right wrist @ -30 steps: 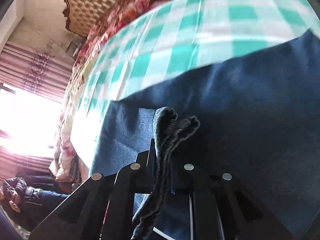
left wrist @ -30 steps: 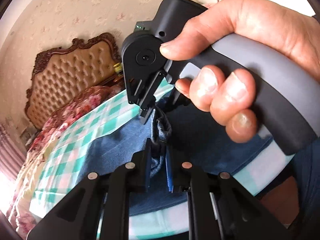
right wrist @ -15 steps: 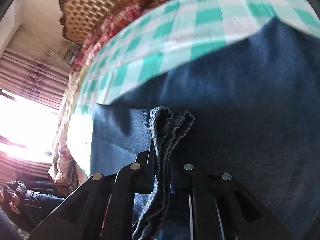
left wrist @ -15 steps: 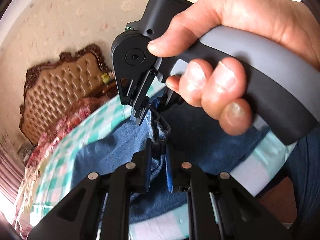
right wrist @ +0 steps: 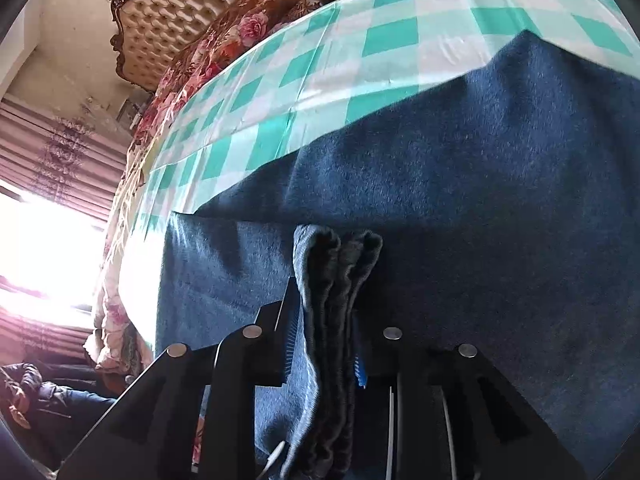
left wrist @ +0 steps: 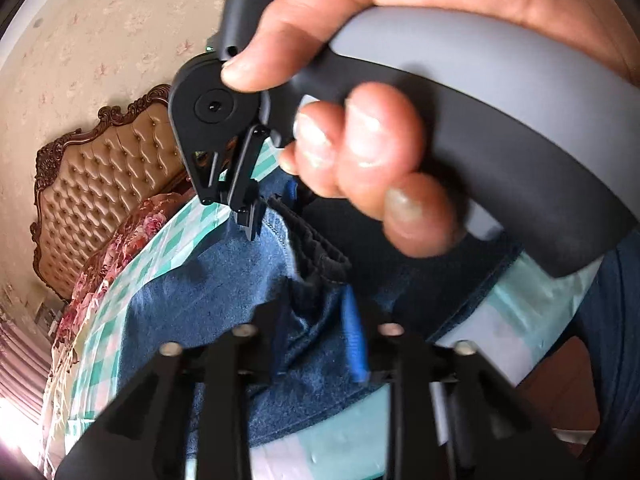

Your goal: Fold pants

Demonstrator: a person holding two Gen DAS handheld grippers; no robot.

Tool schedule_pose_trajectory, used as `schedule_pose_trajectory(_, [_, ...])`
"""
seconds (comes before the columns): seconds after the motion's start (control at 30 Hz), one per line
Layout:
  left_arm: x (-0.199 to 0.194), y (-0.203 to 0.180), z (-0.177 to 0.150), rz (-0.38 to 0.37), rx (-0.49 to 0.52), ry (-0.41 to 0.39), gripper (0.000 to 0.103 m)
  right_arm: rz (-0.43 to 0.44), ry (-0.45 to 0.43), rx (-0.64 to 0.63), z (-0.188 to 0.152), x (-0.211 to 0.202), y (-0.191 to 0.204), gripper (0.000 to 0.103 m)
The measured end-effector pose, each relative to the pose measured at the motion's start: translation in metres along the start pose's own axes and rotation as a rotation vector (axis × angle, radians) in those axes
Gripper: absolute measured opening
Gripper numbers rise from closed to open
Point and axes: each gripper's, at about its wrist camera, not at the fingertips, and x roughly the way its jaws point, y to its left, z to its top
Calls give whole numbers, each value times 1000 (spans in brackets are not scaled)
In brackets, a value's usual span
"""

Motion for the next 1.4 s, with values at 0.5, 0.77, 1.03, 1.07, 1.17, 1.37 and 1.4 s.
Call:
schedule_pose_trajectory(0.5, [1,-5,8,-20,47,-37,12,-155,-81,-112,-6,-13,1,25])
schedule_pose_trajectory(0.77, [3,-15,5,-15,67,-35,12,-170,-105,-135,-9,-18,0,15])
schedule_pose_trajectory(1.03, [0,-19,3,-15,77,-34,12,-201,-118,-141,-4,-15,0,21])
schedule_pose_trajectory(1.07, [-2,-20,4,-12,75,-39,12,-184,-123,-141,-5,-18,0,16])
schedule_pose_trajectory(1.17, [-11,-14,12,-14,50,-73,12,-203,-163,-180,-5,-31,7,15])
schedule_pose_trajectory(1.37, [1,-26,10,-60,80,-47,15,-255,-150,-174,-7,-23,-5,17])
schedule_pose_trajectory(1.4, [1,-27,8,-72,82,-44,16,-275,-150,-185,-9,-20,-6,18])
